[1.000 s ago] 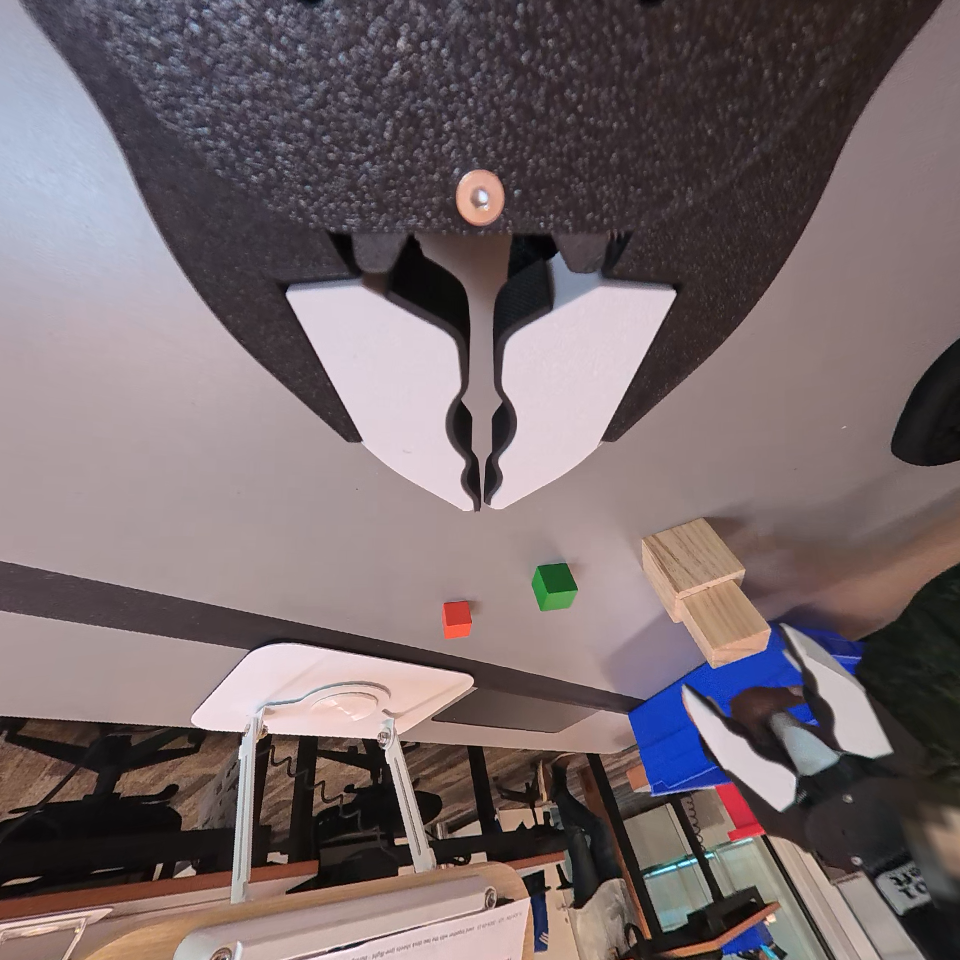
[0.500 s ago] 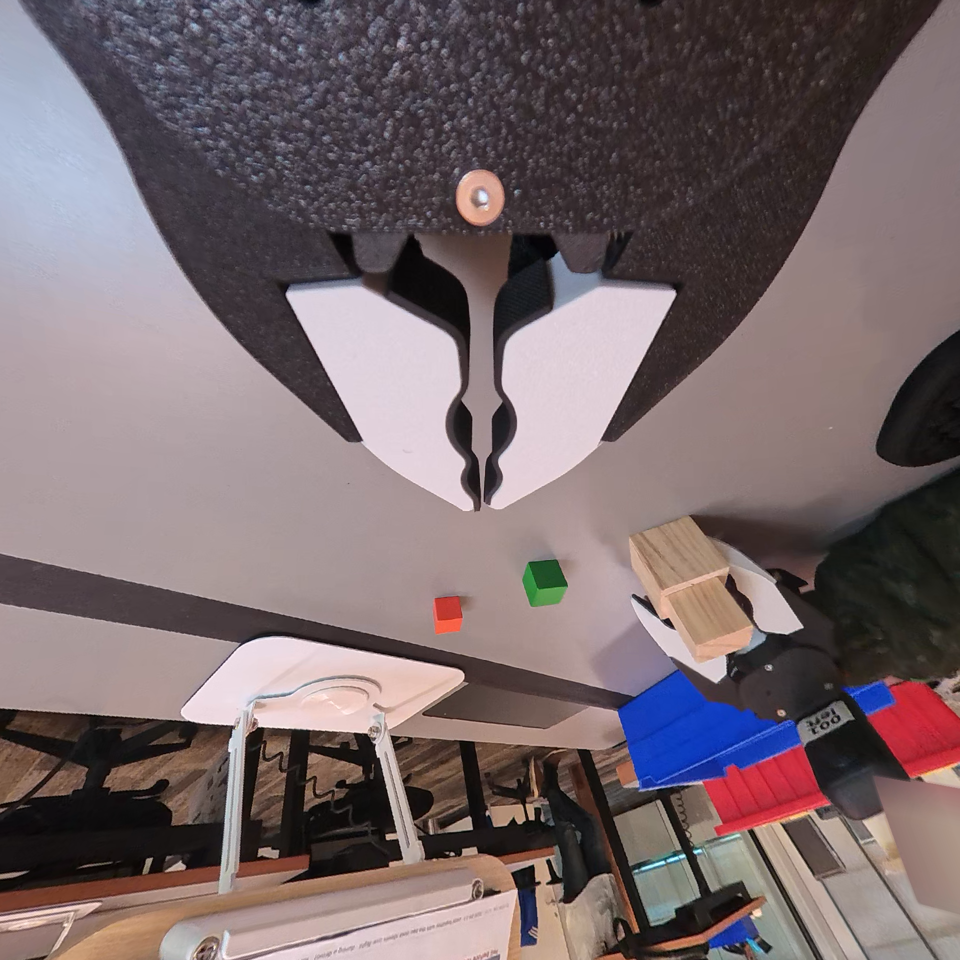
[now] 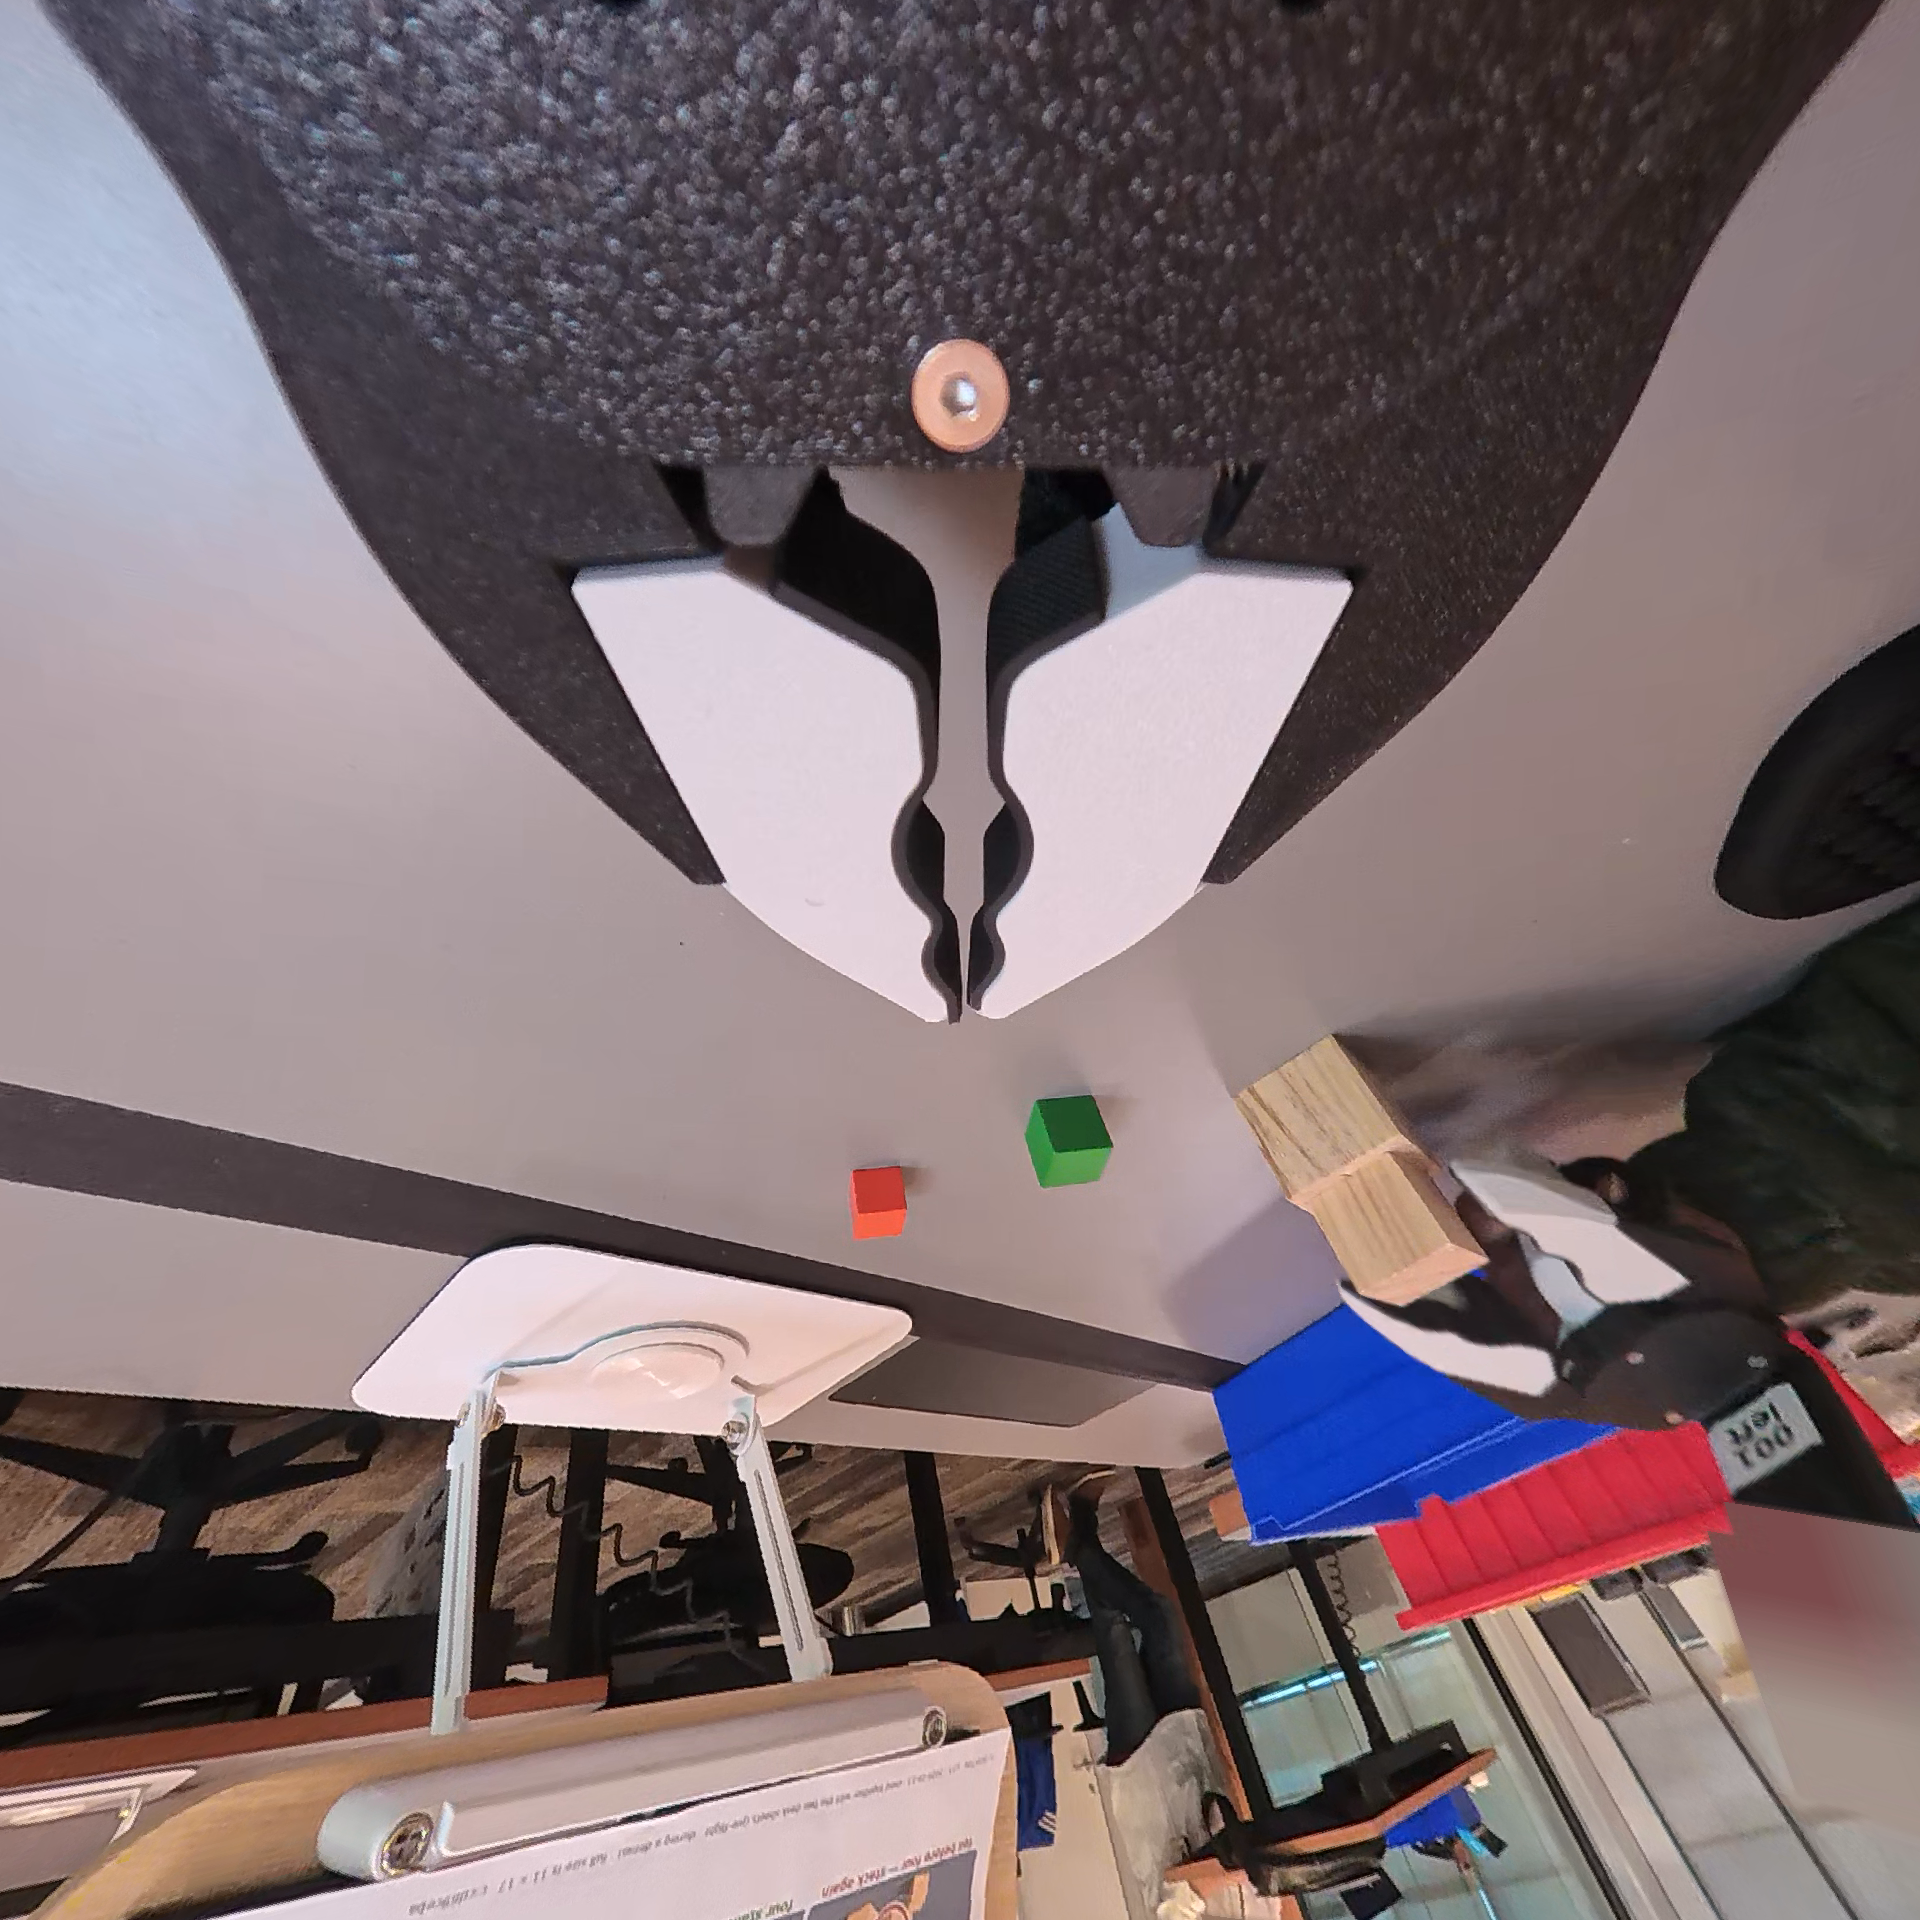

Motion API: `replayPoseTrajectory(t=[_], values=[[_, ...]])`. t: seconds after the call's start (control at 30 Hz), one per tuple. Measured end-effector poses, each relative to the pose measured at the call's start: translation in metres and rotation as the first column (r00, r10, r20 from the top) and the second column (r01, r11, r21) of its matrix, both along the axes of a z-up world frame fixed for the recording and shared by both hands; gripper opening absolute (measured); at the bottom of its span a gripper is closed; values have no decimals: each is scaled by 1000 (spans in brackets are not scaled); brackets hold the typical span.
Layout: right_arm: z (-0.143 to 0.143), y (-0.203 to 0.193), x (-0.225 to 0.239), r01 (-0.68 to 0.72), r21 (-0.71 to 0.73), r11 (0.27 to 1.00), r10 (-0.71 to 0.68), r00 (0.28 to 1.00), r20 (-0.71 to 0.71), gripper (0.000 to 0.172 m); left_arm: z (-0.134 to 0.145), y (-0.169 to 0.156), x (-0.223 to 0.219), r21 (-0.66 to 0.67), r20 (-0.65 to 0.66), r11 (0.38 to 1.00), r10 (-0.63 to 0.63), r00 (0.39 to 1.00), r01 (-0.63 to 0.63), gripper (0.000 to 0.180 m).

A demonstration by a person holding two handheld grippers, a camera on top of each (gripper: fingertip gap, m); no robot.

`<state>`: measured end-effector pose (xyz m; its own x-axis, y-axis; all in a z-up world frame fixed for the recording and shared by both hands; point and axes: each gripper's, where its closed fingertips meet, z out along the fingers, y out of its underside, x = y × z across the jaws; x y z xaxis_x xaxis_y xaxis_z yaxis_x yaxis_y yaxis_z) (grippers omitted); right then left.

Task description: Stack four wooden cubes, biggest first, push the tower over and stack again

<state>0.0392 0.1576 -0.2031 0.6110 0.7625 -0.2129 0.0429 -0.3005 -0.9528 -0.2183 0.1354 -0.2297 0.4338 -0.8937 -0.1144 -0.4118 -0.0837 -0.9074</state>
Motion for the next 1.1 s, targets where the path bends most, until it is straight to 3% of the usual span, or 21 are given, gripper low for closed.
replayPoseTrajectory(t=[0.23, 0.63, 1.1], values=[[-1, 0, 1, 0, 2, 1000, 0, 1000, 10, 1, 16, 3, 7, 12, -31, 997, -70, 997, 71, 45], [0, 1, 2, 6, 7, 1000, -6, 1000, 12, 1, 24, -3, 15, 7, 56, 964, -264, 963, 264, 44], [21, 13, 26, 157, 153, 976, -156, 988, -18, 0, 18, -2, 13, 53, 40, 962, -270, 962, 267, 44]])
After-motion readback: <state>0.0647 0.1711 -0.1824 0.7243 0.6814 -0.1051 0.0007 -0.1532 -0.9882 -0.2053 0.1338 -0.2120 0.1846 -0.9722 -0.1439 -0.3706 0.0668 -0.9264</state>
